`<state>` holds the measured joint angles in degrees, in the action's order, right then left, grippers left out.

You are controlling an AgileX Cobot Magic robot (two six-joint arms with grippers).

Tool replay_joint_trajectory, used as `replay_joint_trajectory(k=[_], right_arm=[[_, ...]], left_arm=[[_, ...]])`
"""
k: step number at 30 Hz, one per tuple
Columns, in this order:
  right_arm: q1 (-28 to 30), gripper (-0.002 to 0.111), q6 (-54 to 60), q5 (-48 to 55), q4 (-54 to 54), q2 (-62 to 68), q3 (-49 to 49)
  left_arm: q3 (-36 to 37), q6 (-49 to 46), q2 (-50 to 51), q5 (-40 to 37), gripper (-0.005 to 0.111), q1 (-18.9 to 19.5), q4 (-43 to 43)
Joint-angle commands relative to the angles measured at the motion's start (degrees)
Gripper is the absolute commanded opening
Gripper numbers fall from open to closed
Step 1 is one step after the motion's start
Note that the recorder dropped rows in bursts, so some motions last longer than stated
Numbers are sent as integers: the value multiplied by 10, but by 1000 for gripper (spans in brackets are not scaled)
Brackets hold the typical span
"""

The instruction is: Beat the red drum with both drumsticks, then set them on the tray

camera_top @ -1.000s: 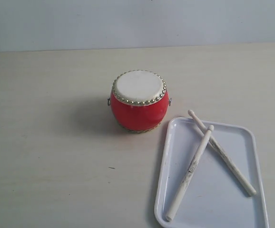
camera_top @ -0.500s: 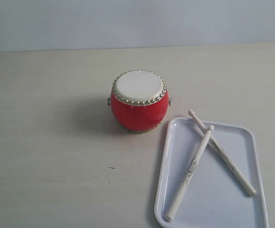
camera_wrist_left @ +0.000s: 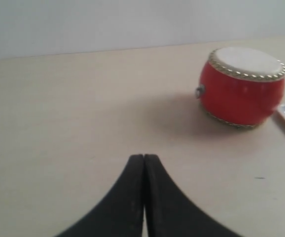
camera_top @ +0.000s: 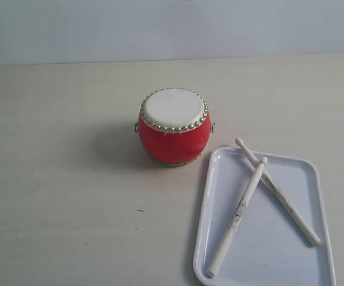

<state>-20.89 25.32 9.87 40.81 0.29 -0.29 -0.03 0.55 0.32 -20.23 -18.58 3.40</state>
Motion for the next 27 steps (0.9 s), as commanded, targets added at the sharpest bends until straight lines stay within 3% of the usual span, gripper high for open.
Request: replay_joint_trajectory(k=[1,3,7,27], right_arm=[[0,0,1,3,-5,-3,3],[0,0,1,3,-5,-3,3],[0,0,1,3,-5,-3,3],[0,0,1,6,-4,-3,3]], left_arm=[[0,-2,-3,-1,0,93,-3],[0,-2,-3,-1,0,131,-3],[0,-2,-3,-1,0,168,-3],[0,-2,-3,0,0,169,-2]])
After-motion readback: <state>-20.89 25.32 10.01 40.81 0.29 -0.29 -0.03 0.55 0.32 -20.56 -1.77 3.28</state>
